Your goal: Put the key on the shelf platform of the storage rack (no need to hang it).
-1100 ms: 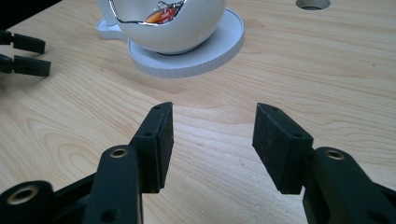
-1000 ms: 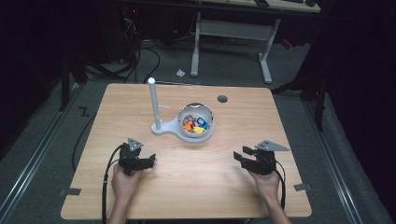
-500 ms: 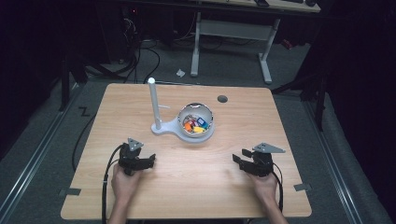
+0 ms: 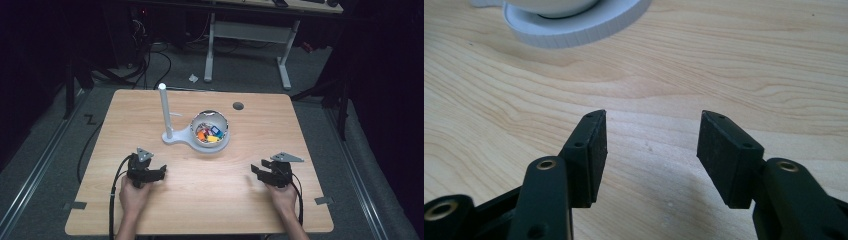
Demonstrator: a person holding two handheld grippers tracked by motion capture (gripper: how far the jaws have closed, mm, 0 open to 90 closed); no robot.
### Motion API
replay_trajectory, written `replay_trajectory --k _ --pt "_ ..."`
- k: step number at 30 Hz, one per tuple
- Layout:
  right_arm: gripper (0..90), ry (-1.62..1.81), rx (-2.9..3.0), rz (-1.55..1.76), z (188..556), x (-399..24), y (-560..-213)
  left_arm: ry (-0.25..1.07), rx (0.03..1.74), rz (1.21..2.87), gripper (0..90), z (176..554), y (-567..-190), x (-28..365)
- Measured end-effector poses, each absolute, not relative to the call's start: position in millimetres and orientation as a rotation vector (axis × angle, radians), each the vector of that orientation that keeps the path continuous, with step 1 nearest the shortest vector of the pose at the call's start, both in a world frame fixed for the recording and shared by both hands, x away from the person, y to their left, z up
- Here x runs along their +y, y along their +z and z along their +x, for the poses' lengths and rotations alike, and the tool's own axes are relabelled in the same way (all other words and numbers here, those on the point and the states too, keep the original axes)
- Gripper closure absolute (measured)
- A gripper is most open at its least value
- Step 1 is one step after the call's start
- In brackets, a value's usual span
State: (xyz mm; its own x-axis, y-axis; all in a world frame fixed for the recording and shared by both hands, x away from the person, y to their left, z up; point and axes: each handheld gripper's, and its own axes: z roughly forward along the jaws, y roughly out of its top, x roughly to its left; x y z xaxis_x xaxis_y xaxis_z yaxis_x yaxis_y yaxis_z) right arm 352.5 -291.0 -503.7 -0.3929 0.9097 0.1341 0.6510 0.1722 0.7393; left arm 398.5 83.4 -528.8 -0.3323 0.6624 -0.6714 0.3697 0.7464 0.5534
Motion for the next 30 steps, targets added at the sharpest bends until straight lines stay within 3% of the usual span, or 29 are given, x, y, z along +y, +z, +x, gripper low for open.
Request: replay_trajectory --k 30 --pt "45.5 0.913 2.084 1.485 361.6 -291.4 -518.2 0.373 1.955 0.787 17.7 398.5 -528.8 83.5"
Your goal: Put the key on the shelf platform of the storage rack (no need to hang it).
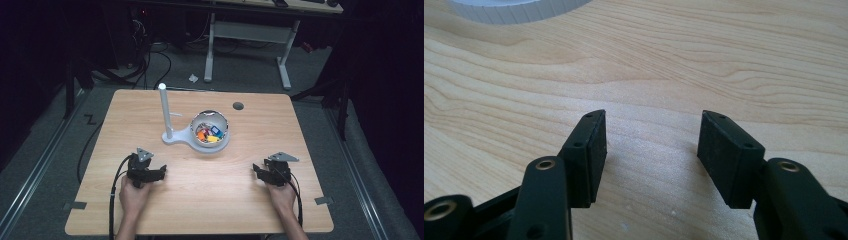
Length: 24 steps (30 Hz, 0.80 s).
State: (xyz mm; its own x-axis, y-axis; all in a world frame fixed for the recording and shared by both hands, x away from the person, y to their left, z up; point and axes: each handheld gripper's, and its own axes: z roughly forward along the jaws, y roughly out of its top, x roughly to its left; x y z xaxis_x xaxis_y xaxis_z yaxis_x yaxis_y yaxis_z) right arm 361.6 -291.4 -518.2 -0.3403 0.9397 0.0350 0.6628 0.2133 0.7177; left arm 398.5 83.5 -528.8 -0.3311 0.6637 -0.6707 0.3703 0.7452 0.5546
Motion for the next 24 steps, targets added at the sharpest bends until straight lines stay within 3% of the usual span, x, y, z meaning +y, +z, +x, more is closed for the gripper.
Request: replay_trajectory --k 24 --pt "40.5 0.841 2.095 1.469 363.1 -286.3 -519.4 0.369 1.952 0.790 17.6 398.2 -528.9 83.7"
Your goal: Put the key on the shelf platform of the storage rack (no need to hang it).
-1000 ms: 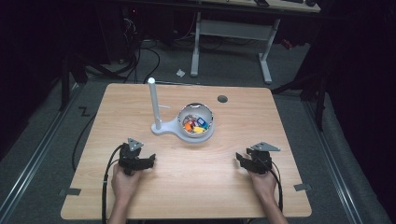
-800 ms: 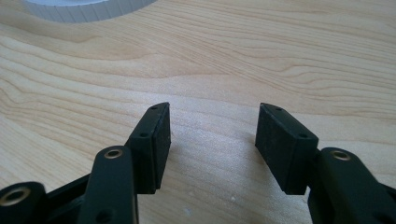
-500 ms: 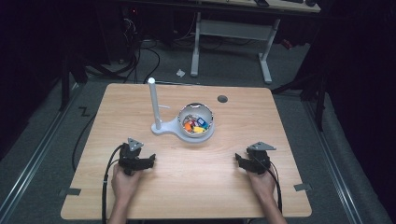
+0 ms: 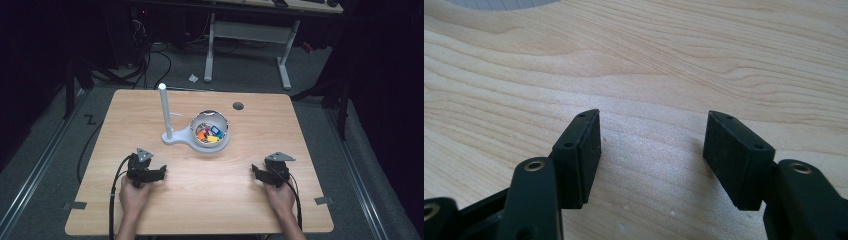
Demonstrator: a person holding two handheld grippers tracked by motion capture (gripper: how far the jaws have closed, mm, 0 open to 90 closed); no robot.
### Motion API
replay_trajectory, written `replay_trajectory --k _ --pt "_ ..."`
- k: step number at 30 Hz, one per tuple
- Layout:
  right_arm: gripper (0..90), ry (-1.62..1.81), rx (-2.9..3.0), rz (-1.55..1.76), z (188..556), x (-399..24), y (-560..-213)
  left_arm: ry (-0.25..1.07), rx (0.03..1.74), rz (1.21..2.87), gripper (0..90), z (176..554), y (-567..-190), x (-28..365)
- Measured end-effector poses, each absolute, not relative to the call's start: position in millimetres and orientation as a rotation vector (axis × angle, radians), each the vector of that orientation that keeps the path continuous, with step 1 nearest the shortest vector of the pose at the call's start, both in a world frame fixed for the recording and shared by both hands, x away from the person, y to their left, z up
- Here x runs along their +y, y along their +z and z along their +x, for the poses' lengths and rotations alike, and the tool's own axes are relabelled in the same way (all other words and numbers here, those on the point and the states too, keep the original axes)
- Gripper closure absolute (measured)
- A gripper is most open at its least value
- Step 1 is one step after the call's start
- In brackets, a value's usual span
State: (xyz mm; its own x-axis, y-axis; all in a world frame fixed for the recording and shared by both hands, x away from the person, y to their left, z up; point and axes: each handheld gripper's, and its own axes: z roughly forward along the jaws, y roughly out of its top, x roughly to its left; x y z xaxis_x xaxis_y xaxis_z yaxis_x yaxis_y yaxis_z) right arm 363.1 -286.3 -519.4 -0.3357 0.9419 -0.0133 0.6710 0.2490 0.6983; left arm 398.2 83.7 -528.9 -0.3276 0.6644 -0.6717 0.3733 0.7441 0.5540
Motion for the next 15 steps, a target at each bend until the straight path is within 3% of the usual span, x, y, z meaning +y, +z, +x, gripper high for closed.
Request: replay_trajectory --k 15 --pt "37.0 0.847 2.108 1.462 363.3 -286.2 -519.4 0.368 1.954 0.788 17.6 398.2 -528.8 83.6"
